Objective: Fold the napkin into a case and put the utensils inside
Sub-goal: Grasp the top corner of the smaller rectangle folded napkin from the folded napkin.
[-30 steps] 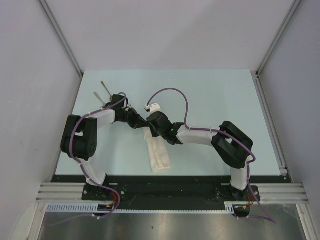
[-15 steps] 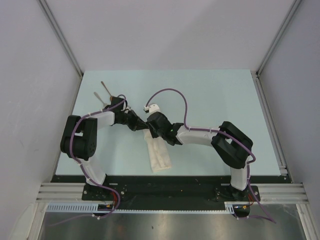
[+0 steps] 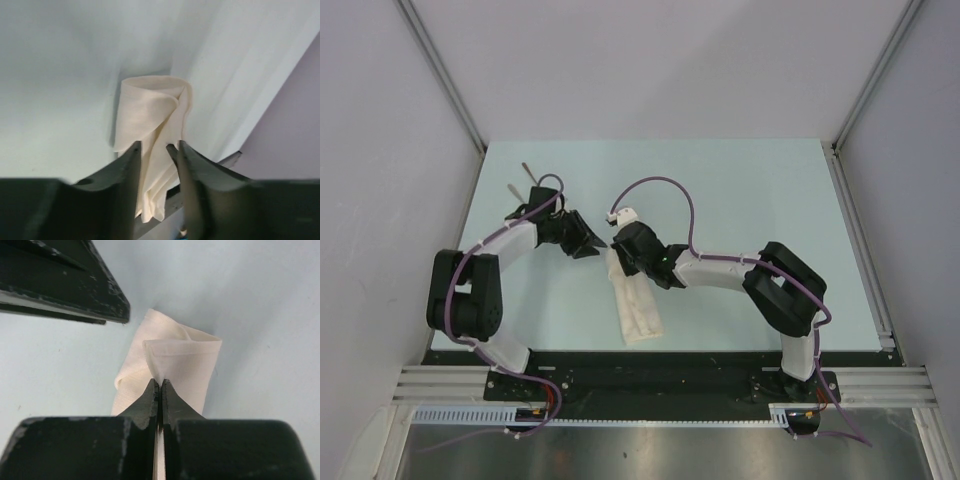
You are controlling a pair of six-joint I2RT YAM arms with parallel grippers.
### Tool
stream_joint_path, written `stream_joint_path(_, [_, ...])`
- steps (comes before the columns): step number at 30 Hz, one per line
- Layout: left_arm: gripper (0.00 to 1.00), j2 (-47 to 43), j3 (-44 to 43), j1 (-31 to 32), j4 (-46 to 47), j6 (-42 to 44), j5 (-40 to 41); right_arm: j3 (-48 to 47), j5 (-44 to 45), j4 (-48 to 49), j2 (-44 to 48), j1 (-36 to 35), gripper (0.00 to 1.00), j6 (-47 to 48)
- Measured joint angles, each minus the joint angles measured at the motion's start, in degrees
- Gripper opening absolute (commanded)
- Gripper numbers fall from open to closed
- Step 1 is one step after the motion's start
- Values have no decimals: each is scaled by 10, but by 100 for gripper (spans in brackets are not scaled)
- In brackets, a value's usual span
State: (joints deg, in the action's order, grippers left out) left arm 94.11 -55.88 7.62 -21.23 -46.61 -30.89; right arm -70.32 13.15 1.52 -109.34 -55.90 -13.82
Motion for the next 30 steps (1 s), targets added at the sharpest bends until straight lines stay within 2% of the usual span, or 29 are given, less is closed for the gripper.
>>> stream_joint_path(2, [19,-16,0,0,-13,21,28,0,-5,0,0,0,0,0])
stream_joint_path(5, [14,-37,0,8,-28,55,71,1,-8,1,0,2,0,0])
stream_joint_path(11, [22,-61,14,84,-26,106,153,7,-19,7,0,13,0,-8])
stream_joint_path(17, [25,-63,30,151,-16,137,207,21,-35,13,1,29,0,-20])
stream_joint_path(22, [26,-40,24,167,-11,151,248,28,-46,20,1,35,0,-28])
stream_joint_path(30, [27,-17,8,177,-10,157,263,31,-58,29,2,37,0,-35])
